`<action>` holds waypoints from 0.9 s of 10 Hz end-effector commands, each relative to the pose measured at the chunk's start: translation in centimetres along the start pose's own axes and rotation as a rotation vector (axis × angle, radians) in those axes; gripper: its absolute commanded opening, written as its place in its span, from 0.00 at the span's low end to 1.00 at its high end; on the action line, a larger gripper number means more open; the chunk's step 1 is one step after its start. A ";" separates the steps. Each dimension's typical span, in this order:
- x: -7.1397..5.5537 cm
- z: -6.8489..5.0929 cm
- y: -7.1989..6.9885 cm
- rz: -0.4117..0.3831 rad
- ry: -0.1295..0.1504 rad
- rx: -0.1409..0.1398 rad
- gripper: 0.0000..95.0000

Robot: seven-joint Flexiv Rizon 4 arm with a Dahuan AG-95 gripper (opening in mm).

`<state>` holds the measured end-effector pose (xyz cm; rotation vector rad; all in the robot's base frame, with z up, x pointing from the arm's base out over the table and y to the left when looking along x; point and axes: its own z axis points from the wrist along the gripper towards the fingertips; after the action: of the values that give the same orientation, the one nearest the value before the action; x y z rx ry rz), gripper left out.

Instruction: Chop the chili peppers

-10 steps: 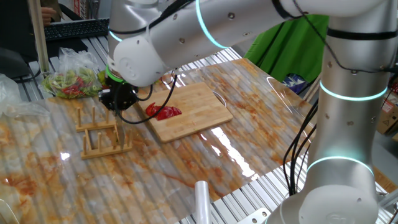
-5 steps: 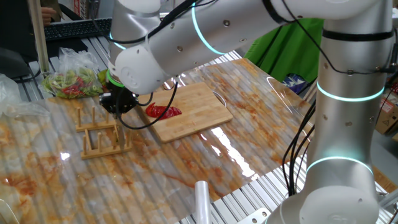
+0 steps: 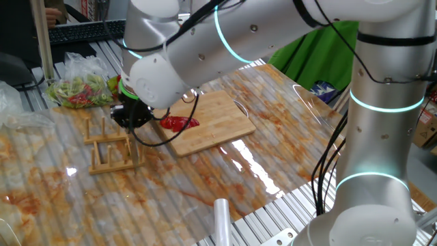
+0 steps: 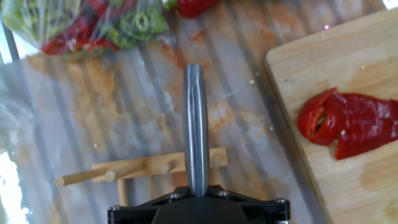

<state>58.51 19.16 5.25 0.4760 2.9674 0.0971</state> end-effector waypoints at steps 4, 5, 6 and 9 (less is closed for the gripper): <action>-0.2 1.4 0.5 -0.010 0.044 0.016 0.00; -0.1 1.5 0.5 -0.008 0.060 0.020 0.00; 0.0 1.6 0.5 -0.009 0.065 0.022 0.00; -0.1 2.0 0.2 -0.024 0.068 0.029 0.00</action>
<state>59.05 19.25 3.35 0.4465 3.0449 0.0707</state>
